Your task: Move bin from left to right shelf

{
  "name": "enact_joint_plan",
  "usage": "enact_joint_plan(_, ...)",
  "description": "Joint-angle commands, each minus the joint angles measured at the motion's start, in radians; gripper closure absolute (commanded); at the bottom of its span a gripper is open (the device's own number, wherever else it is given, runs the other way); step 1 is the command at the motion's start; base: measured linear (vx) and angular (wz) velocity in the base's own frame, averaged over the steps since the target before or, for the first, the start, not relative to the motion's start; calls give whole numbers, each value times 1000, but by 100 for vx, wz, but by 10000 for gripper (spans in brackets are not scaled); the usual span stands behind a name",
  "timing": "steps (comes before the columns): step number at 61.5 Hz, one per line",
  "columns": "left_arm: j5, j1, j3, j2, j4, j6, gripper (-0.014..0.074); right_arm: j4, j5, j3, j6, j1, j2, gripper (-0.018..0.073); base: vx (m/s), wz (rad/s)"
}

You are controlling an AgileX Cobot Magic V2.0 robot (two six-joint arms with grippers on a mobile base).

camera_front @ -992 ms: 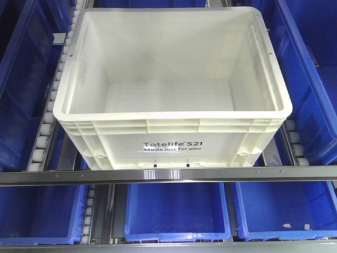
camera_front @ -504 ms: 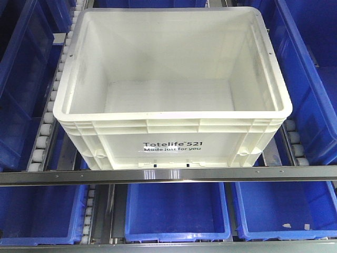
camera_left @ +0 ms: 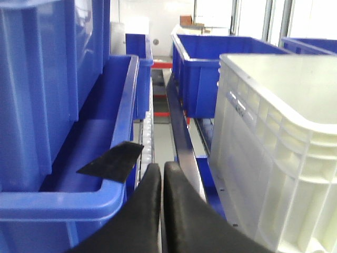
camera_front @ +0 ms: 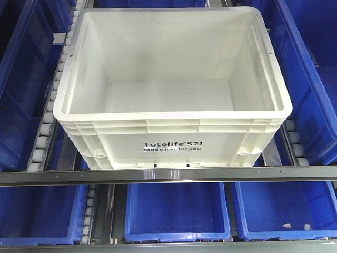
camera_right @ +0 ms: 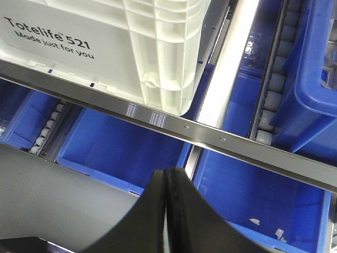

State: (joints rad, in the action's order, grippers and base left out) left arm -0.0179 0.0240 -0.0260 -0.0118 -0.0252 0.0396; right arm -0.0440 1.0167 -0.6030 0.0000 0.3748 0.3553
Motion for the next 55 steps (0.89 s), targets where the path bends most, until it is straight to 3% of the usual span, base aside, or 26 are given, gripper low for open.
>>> enact_joint_plan(1, 79, -1, 17, -14, -10, 7, 605, -3, -54, -25, 0, -8, 10, 567, 0, 0)
enact_joint_plan(55, 72, -1, 18, -14, -10, 7, 605, -3, -54, -25, 0, -8, 10, 567, 0, 0)
